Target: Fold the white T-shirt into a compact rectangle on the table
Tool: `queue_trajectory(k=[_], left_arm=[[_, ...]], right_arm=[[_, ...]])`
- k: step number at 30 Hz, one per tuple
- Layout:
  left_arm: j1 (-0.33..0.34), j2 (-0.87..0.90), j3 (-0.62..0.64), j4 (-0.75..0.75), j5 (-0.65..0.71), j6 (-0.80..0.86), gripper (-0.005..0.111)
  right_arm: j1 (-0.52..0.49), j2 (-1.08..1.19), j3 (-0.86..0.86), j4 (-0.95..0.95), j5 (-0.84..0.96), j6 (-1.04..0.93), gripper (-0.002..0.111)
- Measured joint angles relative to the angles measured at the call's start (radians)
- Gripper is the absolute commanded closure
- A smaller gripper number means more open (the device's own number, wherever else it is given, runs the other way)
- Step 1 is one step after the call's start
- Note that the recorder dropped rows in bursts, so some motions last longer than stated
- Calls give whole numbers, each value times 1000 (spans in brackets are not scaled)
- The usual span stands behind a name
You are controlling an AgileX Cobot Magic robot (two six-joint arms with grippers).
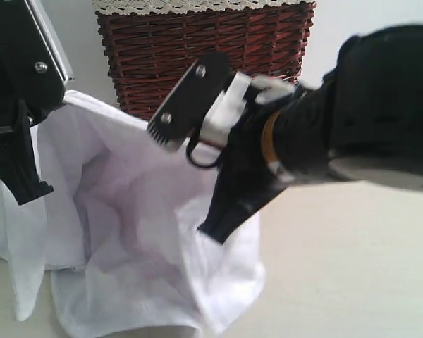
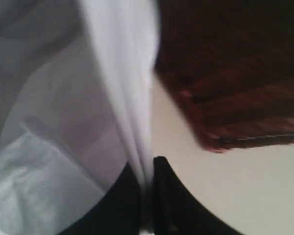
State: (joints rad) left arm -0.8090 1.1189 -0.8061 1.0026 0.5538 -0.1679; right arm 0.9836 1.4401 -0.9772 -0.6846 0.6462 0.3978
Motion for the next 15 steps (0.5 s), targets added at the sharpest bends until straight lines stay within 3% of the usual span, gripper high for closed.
queue_trajectory(k=[5,12,15], left_arm=[[-5,2,-46,159,-45,-18,107],[-11,6,-276,497,-37,-54,107],[-11,12,-370,531,-47,-57,107]], right_arm=[[7,-89,-122,-194,191,43,108],[16,-143,-341,-363,289,-27,108],[16,-143,-438,-416,291,-68,108]])
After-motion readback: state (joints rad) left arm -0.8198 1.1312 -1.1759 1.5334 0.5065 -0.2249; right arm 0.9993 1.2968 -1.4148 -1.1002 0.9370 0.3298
